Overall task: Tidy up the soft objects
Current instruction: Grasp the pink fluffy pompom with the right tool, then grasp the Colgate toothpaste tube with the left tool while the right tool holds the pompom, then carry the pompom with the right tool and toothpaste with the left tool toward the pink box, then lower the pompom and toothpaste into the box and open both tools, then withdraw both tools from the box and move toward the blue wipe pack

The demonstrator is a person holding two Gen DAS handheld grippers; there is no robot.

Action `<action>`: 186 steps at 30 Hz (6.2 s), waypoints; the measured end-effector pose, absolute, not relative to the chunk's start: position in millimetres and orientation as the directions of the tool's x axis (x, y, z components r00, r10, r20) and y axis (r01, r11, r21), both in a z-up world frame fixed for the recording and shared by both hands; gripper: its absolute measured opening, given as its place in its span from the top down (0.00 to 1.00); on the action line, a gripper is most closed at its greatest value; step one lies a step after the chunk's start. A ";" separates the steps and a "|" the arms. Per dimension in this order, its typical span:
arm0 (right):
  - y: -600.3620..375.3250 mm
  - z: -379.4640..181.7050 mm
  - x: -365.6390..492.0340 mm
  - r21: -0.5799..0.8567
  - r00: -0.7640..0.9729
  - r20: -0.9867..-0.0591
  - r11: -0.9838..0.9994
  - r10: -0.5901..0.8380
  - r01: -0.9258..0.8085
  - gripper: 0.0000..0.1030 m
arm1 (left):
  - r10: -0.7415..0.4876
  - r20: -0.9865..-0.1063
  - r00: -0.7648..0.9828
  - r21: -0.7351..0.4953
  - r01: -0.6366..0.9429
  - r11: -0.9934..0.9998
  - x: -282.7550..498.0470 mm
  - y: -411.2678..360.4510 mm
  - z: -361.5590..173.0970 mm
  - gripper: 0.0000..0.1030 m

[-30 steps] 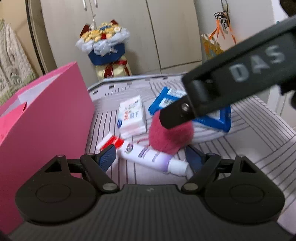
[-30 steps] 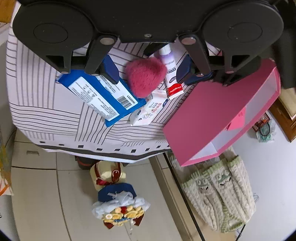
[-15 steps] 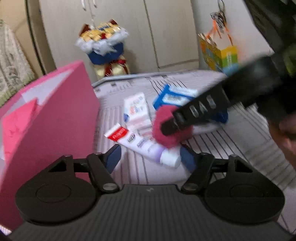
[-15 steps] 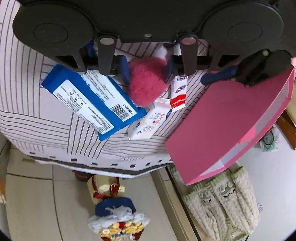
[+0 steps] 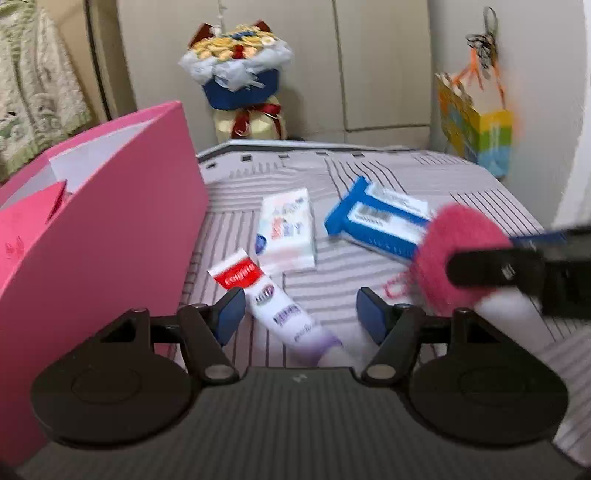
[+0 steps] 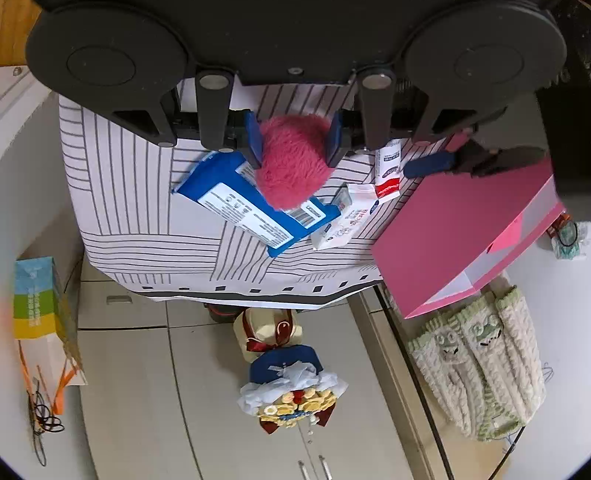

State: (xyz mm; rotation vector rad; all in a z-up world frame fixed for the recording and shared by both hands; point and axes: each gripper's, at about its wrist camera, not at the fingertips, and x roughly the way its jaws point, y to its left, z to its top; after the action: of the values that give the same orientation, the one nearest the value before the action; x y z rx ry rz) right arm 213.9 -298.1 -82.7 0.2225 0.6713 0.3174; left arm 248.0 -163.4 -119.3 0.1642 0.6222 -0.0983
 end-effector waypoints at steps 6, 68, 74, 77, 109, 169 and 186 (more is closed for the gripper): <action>-302.6 -89.9 204.9 0.306 0.749 -0.565 0.931 0.346 -0.199 0.60 | 0.037 -0.568 0.822 0.210 0.101 0.972 257.1 -165.6 -128.6 0.33; -266.7 -79.1 110.7 0.181 0.763 -0.594 0.966 0.256 -0.183 0.58 | -0.385 -0.593 0.707 -0.103 0.408 0.907 155.2 -110.3 -96.0 0.81; -256.6 -65.5 89.9 0.162 0.767 -0.585 0.964 0.265 -0.209 0.58 | -0.436 -0.591 0.679 -0.142 0.445 0.885 137.3 -92.9 -87.3 0.81; -249.4 -57.9 81.1 0.151 0.759 -0.588 0.960 0.280 -0.237 0.58 | -0.466 -0.598 0.652 -0.171 0.465 0.869 130.7 -83.4 -82.1 0.81; -125.6 68.9 94.2 0.133 0.661 -0.514 0.812 0.547 -0.568 0.58 | -0.493 -0.458 0.740 -0.166 0.473 0.865 100.2 64.0 41.8 0.81; -71.6 61.2 196.1 -0.031 0.686 -0.636 0.876 0.355 -0.482 0.15 | -0.263 -0.565 0.782 0.062 0.358 0.932 190.3 90.1 49.2 0.29; -77.2 80.9 99.6 -0.086 0.681 -0.624 0.832 0.383 -0.548 0.08 | -0.345 -0.544 0.765 0.071 0.451 0.890 106.4 79.4 58.1 0.03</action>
State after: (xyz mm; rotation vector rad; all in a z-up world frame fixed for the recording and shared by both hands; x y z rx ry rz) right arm 99.6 -77.2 80.9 -0.2767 0.6326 0.5298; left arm 106.4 79.4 58.1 0.2024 0.5488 -0.4353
